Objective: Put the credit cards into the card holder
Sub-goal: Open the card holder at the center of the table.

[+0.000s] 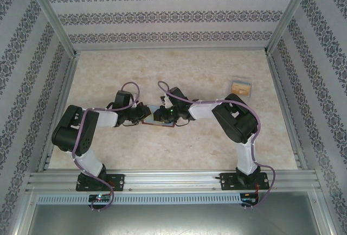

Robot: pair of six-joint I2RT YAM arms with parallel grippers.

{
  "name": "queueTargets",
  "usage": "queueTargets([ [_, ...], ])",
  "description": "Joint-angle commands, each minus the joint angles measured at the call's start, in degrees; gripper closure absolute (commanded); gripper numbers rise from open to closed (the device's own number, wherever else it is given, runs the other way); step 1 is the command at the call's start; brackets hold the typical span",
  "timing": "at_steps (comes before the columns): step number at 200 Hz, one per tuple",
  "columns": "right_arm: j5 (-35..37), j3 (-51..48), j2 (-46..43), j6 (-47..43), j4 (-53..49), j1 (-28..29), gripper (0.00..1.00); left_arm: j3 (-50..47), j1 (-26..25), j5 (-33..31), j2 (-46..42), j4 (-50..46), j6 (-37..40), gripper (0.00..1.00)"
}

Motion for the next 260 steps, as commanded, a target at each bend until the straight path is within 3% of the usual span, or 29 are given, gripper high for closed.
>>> queueTargets([
  [1, 3.5, -1.4, -1.8, -1.0, -5.3, -2.3, 0.71, -1.9, -1.1, 0.1, 1.7, 5.0, 0.0, 0.89],
  [70, 6.8, -4.4, -19.3, -5.7, -11.4, -13.3, 0.63, -2.2, -5.2, -2.8, 3.9, 8.3, -2.7, 0.83],
  [129, 25.2, -2.8, -28.5, -17.3, -30.0, -29.8, 0.38, -2.4, -5.5, -2.1, 3.8, 8.8, -4.3, 0.80],
  [166, 38.7, -5.0, -33.3, -20.7, -31.2, -36.2, 0.21, -2.6, -5.7, -2.7, 2.4, 9.0, -4.5, 0.77],
  [174, 41.1, -5.1, -33.6, -18.9, -31.9, -37.4, 0.16, -2.2, -5.8, -2.7, 2.2, 8.3, -4.2, 0.76],
  [184, 46.5, -3.9, -34.1, -10.6, -36.8, -38.6, 0.04, -1.5, -5.9, -2.6, 2.2, 7.1, -3.6, 0.75],
  [212, 50.5, -6.8, -38.5, 3.6, -36.1, -39.9, 0.02, -0.7, -6.1, -2.1, 2.3, 6.5, -3.6, 0.74],
  [233, 44.2, -8.9, -39.6, 9.4, -30.2, -43.2, 0.02, -0.8, -6.3, -1.8, 2.9, 7.9, -4.3, 0.74],
  [260, 39.7, -4.6, -34.6, 12.6, -31.0, -44.8, 0.02, -1.1, -6.3, -2.0, 3.3, 8.1, -4.4, 0.74],
])
